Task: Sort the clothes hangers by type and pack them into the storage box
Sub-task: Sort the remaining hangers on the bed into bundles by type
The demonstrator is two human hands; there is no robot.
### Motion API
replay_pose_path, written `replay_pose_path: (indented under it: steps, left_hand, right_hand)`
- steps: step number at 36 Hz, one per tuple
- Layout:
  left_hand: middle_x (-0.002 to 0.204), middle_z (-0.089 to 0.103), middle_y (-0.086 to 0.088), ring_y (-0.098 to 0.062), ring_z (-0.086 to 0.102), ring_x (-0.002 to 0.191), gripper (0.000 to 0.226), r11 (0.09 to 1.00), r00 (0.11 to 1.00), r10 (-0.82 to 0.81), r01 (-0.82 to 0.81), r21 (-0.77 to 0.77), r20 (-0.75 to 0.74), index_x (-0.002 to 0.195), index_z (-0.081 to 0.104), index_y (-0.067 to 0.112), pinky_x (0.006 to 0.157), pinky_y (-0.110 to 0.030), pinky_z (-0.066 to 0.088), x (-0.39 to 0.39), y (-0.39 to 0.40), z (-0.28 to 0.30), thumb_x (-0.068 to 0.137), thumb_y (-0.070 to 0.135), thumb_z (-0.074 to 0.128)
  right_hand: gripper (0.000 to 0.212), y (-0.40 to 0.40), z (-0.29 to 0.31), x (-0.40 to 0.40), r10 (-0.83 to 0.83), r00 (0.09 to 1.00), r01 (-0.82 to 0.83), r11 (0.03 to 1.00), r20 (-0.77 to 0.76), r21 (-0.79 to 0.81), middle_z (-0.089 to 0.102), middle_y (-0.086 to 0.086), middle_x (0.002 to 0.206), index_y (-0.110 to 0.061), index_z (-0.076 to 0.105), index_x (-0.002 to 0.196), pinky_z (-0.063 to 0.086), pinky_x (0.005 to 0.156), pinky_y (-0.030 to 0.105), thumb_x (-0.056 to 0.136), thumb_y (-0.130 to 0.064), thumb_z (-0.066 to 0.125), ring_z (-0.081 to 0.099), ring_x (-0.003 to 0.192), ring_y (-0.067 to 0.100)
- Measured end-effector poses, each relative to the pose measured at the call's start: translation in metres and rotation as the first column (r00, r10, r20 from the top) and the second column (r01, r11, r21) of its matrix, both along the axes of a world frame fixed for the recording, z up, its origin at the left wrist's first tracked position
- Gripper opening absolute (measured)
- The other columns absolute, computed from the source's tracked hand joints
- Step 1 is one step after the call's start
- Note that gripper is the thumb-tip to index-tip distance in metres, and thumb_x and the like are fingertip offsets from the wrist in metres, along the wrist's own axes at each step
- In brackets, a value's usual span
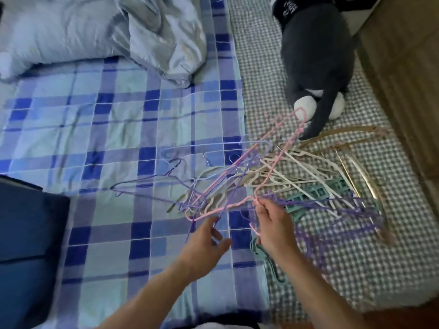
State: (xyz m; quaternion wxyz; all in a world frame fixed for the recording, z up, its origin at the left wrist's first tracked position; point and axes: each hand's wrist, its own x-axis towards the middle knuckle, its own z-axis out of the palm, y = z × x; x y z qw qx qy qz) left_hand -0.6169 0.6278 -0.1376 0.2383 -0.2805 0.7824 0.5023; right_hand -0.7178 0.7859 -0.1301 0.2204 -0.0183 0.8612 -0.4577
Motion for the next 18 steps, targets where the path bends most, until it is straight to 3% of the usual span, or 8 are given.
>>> replay_pose_path:
  steps: [2,4,7,9,10,12,15,18]
  left_hand:
    - [0.068,0.056,0.004,-0.005,0.046,0.049,0.024,0.988,0.993,0.101,-0.108,-0.109,-0.066,0.124,0.057,0.025,0.049,-0.025,0.036,-0.001,0.000,0.012,0.102,0.018,0.052]
    - [0.062,0.058,0.000,-0.005,0.048,0.047,0.022,0.945,0.956,0.241,-0.271,-0.182,-0.169,0.112,0.064,0.023,0.047,-0.023,0.035,0.000,-0.007,0.036,0.105,0.016,0.045]
    - [0.072,0.061,0.007,-0.002,0.056,0.059,0.022,0.863,0.892,0.357,-0.429,-0.267,-0.276,0.108,0.065,0.029,0.054,-0.016,0.040,0.007,-0.031,0.067,0.106,0.019,0.045]
    - [0.071,0.059,0.003,-0.014,0.053,0.058,0.023,0.823,0.877,0.388,-0.468,-0.321,-0.284,0.109,0.063,0.033,0.054,-0.029,0.039,0.015,-0.053,0.075,0.106,0.023,0.043]
    - [0.069,0.058,0.001,-0.020,0.051,0.056,0.024,0.804,0.874,0.393,-0.478,-0.354,-0.285,0.110,0.063,0.034,0.051,-0.031,0.037,0.021,-0.061,0.083,0.107,0.024,0.041]
    - [0.067,0.058,-0.002,-0.022,0.047,0.053,0.025,0.761,0.854,0.418,-0.516,-0.394,-0.311,0.113,0.063,0.030,0.051,-0.031,0.037,0.032,-0.074,0.097,0.106,0.022,0.041]
    - [0.082,0.064,0.000,-0.021,0.054,0.067,0.027,0.696,0.836,0.425,-0.547,-0.464,-0.347,0.120,0.065,0.025,0.061,-0.036,0.040,0.050,-0.085,0.106,0.106,0.023,0.043]
    - [0.094,0.069,-0.004,-0.025,0.061,0.074,0.031,0.721,0.870,0.391,-0.492,-0.488,-0.300,0.131,0.063,0.020,0.066,-0.036,0.044,0.068,-0.087,0.095,0.106,0.025,0.044]
  right_hand:
    - [0.023,0.005,0.010,0.005,0.015,0.999,-0.016,1.000,-0.045,-0.011,0.051,-0.003,0.061,-0.017,0.068,0.106,0.044,0.054,0.042,0.105,-0.025,0.046,0.046,0.053,0.017]
    - [0.024,0.016,0.018,0.005,0.014,0.995,-0.009,0.998,-0.097,0.055,0.062,0.002,0.068,-0.015,0.070,0.110,0.046,0.059,0.042,0.104,-0.021,0.048,0.054,0.060,0.021]
    - [0.028,0.037,0.018,-0.007,0.024,0.999,-0.032,0.971,0.034,0.238,0.068,0.008,0.081,-0.012,0.071,0.108,0.054,0.065,0.044,0.104,-0.022,0.046,0.063,0.073,0.028]
    - [0.030,0.049,0.015,-0.015,0.011,0.990,-0.056,0.940,0.137,0.335,0.063,0.008,0.075,-0.012,0.069,0.090,0.048,0.057,0.037,0.105,-0.022,0.045,0.058,0.065,0.026]
    - [0.030,0.055,0.019,-0.015,-0.028,0.989,-0.024,0.936,0.142,0.350,0.058,0.005,0.070,-0.017,0.064,0.082,0.038,0.051,0.032,0.105,-0.021,0.045,0.052,0.058,0.022]
    - [0.027,0.065,0.025,-0.013,-0.114,0.988,0.074,0.943,0.107,0.323,0.055,0.003,0.067,-0.022,0.063,0.087,0.028,0.049,0.029,0.106,-0.022,0.044,0.044,0.054,0.019]
    - [0.028,0.073,0.033,-0.016,-0.108,0.987,0.062,0.943,0.122,0.326,0.059,0.005,0.071,-0.013,0.072,0.102,0.032,0.049,0.028,0.106,-0.021,0.045,0.047,0.055,0.021]
    - [0.030,0.074,0.037,-0.015,-0.068,0.981,0.001,0.938,0.181,0.346,0.060,0.004,0.066,-0.013,0.073,0.089,0.033,0.048,0.027,0.102,-0.014,0.047,0.047,0.050,0.020]
